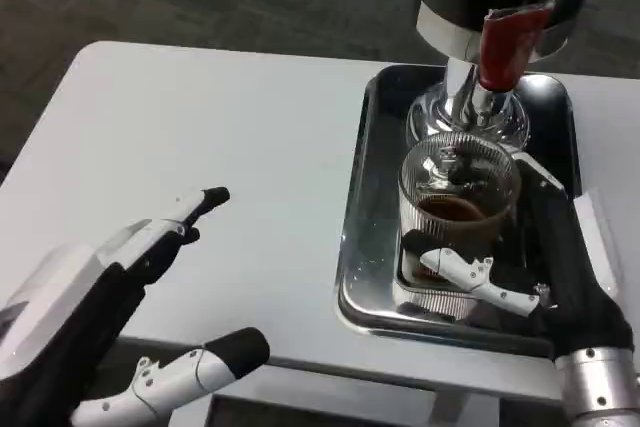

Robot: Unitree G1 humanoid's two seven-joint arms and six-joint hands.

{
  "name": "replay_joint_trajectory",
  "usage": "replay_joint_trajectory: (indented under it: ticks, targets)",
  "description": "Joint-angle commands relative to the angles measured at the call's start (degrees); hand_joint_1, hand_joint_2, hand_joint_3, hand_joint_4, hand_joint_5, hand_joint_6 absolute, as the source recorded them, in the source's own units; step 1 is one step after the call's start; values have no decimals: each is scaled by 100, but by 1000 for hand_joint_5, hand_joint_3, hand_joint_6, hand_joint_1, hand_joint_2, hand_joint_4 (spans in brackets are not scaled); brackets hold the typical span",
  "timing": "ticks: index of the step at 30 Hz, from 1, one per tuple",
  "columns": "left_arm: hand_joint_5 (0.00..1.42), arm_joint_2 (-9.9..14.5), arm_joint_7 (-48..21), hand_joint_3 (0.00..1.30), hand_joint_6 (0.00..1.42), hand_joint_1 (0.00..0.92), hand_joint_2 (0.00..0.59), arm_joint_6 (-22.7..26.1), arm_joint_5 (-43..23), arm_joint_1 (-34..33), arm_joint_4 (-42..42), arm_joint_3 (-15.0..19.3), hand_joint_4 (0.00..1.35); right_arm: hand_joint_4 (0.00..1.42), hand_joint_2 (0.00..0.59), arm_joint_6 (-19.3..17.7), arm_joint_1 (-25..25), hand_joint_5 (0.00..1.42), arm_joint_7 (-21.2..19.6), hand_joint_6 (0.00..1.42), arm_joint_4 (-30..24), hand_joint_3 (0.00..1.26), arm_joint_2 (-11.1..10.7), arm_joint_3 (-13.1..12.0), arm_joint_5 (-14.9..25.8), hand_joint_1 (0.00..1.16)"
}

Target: Grasp the cup under the faucet to collect the drink, then remove the cup.

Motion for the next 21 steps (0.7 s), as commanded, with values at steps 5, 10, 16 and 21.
replay_joint_trajectory:
  ticks: [5,10,16,21]
  targets:
    - [141,69,4,91,41,0,41,-34,-18,106,8,45,70,551,161,98,144,629,-47,545,206,510,16,46,-106,799]
    - [141,64,2,91,35,0,42,-14,-8,91,-23,26,70,596,161,73,166,684,-110,588,169,569,7,2,-117,811]
    - [141,52,-2,92,31,0,43,-3,32,134,-68,3,70,633,163,47,207,752,-126,659,99,608,-10,-49,-104,821]
    - [141,38,4,92,30,0,43,13,68,144,-100,-23,70,653,163,34,253,797,-141,711,18,630,-11,-90,-105,821]
